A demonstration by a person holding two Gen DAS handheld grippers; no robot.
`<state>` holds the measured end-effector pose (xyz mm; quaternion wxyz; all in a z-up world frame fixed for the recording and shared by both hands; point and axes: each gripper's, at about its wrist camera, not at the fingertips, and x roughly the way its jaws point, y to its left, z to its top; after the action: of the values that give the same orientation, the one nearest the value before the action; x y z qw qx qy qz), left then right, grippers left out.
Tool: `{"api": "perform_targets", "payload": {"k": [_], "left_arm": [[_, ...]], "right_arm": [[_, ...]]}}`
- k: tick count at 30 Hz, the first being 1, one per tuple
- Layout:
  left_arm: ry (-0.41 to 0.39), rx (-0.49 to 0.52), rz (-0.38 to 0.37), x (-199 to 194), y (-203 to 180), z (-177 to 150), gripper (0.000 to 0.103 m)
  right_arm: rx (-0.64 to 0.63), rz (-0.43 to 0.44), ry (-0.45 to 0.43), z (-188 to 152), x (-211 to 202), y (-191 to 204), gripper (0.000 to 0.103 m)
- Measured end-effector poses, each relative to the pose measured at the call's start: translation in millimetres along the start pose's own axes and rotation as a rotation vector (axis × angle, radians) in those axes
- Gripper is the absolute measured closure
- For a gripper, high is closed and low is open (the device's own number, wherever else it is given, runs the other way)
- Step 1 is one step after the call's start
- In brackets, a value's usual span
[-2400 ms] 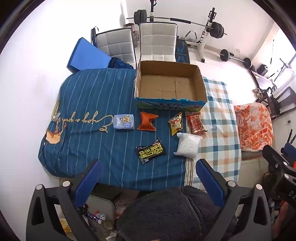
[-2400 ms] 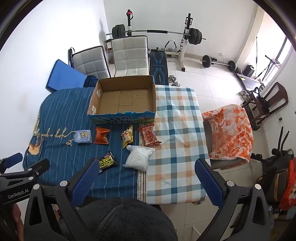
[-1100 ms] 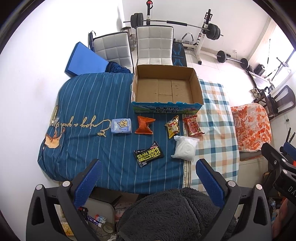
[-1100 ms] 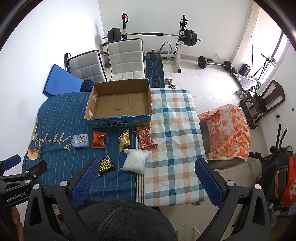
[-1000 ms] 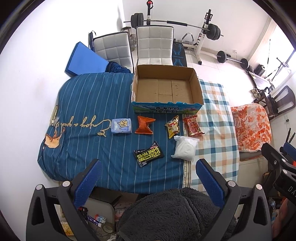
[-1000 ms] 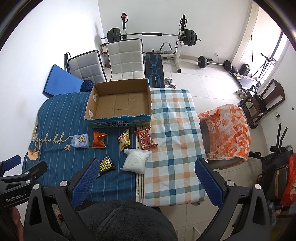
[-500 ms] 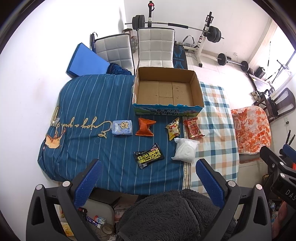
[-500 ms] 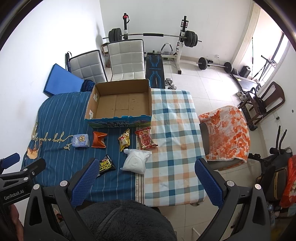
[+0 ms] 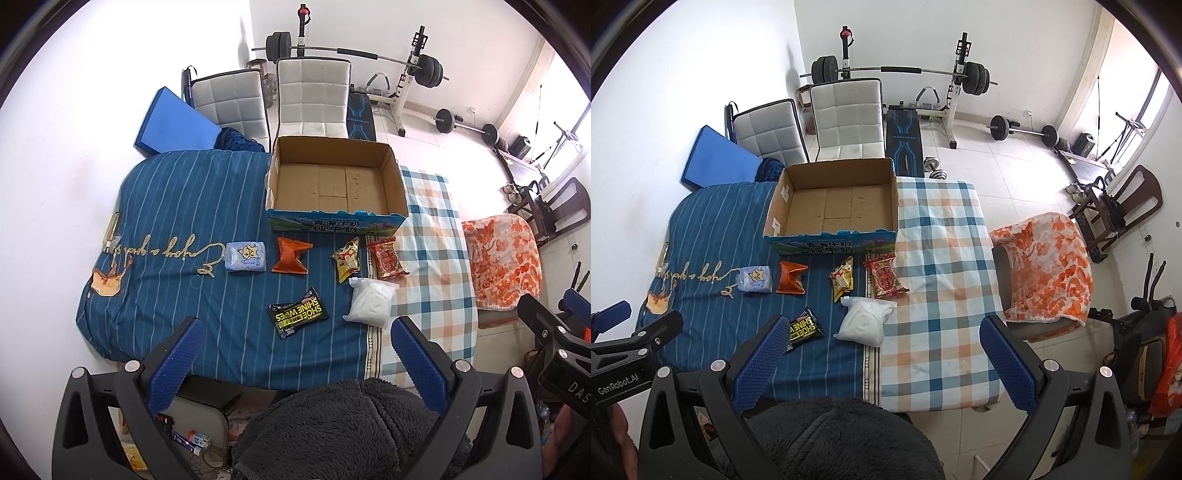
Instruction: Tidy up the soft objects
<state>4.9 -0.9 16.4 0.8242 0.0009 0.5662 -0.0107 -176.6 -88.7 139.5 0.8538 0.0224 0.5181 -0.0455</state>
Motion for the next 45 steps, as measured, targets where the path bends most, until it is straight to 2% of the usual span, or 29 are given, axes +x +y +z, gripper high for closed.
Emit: {"api": "perform_targets", "payload": {"k": [22, 28, 32, 33, 35, 39, 43, 45], "left_arm": [[-0.003, 0.001, 0.004, -1, 0, 0, 0.000], [0.005, -0.005, -0.006, 5, -3, 9, 0.000], [0.025, -0.010, 0.007, 31, -6, 15, 0.000], [0.033, -0.006, 0.002, 41, -6, 16, 0.000], [0.048, 0.001, 0.043, 63, -5, 14, 0.000], [0.119, 0.003, 0.069, 124, -2, 7, 0.000], [0.222, 0.094, 0.092, 201, -4, -10, 0.000], [0.264, 0.174, 0.107, 235, -8, -20, 0.000]], "right_arm": [[-0.006, 0.004, 0.006, 3, -1, 7, 0.000], [-0.014, 0.042, 0.032, 7, 13, 8, 0.000], [-0.069, 0.030, 0.088, 1, 60, 4, 0.000], [-0.080, 0.017, 0.121, 0, 79, 3, 0.000], [-0.078, -0.003, 0.194, -4, 121, -1, 0.000], [-0.056, 0.008, 0.368, -21, 221, -4, 0.000], [-0.041, 0.051, 0.541, -51, 315, 0, 0.000], [-0.038, 0.056, 0.592, -68, 346, 3, 0.000]]}}
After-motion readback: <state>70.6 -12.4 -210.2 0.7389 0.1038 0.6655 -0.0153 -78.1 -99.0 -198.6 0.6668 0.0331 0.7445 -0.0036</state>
